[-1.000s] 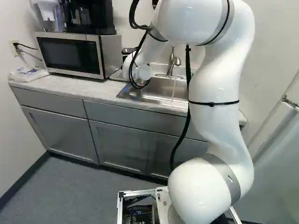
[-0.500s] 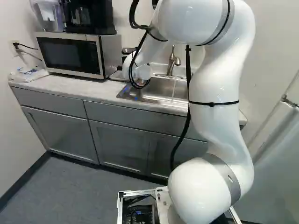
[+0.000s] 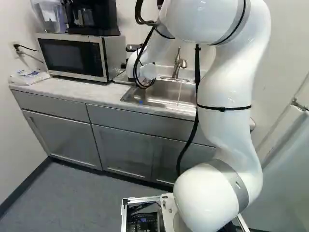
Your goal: Rinse the cup and place it in the tray
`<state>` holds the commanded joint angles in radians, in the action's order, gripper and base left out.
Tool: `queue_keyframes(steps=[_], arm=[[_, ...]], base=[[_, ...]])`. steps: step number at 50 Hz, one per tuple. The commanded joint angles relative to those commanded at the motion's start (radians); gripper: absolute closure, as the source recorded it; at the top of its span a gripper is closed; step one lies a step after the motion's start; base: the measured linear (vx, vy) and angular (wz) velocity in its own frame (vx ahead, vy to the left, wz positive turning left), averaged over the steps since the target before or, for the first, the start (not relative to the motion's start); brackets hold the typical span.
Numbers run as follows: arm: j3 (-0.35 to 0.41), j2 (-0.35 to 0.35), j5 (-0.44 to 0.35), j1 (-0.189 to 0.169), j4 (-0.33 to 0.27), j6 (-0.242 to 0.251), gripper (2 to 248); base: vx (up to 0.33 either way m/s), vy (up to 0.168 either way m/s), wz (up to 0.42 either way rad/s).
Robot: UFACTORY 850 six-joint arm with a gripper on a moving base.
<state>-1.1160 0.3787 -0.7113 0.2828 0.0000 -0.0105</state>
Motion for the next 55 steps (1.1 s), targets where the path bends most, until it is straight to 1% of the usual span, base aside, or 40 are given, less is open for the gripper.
queue_keyframes(steps=[30,55], arm=[[-0.021,-0.037,0.001,0.000,0.000,0.000,3],[-0.044,-0.063,0.040,0.000,0.000,0.000,3]], base=[[0.000,0.000,0.000],[0.000,0.000,0.000]])
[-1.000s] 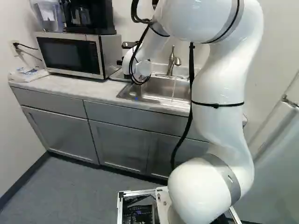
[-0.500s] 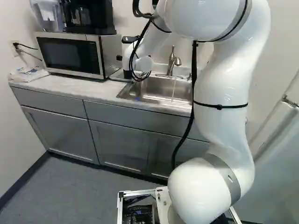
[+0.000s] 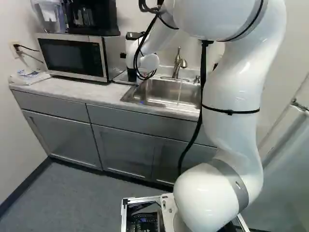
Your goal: Rinse the cup and place it in the tray
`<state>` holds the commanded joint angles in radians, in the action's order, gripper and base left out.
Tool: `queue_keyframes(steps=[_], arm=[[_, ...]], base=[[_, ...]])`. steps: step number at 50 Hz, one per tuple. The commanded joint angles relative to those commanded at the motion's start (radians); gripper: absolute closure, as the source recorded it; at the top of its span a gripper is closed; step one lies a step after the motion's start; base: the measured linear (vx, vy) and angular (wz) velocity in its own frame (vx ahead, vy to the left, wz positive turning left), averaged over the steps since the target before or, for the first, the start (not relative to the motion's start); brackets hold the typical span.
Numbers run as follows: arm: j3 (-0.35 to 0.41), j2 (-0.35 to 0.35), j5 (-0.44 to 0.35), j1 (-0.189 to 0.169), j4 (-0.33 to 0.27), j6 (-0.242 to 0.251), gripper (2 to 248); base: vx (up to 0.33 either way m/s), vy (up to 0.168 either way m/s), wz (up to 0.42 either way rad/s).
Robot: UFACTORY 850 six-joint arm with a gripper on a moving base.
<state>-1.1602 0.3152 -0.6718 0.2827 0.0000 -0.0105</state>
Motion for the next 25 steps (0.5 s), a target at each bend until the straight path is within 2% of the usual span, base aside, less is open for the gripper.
queue_keyframes(steps=[25], arm=[[-0.022,-0.028,0.067,-0.005,0.000,0.000,3]], base=[[0.000,0.000,0.000]])
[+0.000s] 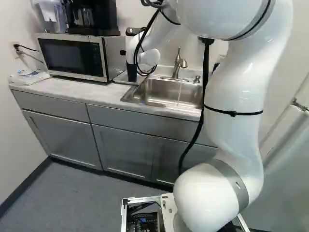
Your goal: Rinse the cup and place it in the tray
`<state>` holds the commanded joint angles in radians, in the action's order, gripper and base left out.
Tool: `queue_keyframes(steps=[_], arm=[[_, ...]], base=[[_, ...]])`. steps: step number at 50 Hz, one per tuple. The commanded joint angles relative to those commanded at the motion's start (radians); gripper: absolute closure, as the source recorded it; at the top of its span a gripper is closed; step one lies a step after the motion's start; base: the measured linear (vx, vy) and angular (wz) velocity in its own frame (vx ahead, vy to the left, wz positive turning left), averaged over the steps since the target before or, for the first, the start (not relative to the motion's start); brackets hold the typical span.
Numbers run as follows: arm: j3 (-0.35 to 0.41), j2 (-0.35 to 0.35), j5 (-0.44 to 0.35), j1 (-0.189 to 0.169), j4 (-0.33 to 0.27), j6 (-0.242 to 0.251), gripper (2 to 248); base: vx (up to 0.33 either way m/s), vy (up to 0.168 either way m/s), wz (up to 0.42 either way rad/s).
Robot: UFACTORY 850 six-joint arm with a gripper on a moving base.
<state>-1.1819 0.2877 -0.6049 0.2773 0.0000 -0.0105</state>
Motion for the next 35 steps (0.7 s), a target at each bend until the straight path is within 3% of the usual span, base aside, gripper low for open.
queue_keyframes(steps=[35], arm=[[0.042,-0.045,0.000,-0.082,0.000,0.000,3]], base=[[0.000,0.000,0.000]])
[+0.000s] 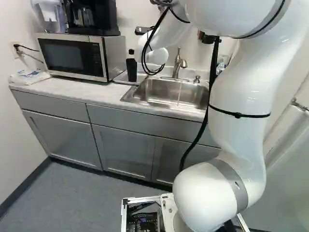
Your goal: Rinse the cup and place it in the tray
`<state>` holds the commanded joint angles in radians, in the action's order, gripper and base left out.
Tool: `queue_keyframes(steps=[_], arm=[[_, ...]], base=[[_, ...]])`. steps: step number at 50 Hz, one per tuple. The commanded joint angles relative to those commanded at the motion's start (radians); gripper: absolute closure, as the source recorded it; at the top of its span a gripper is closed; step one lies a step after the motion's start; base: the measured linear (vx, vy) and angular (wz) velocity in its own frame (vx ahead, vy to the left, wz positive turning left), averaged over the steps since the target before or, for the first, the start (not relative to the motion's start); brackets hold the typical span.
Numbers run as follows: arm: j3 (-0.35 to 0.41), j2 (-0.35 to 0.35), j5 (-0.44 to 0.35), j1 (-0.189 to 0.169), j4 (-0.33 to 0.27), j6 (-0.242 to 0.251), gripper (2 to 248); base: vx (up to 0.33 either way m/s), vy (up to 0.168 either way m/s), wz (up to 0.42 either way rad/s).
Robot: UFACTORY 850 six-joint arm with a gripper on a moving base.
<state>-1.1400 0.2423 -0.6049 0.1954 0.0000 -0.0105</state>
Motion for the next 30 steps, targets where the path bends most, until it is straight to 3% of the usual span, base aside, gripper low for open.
queue_keyframes(steps=[30], arm=[[-0.016,-0.041,0.000,-0.077,0.000,0.000,3]], base=[[0.000,0.000,0.000]])
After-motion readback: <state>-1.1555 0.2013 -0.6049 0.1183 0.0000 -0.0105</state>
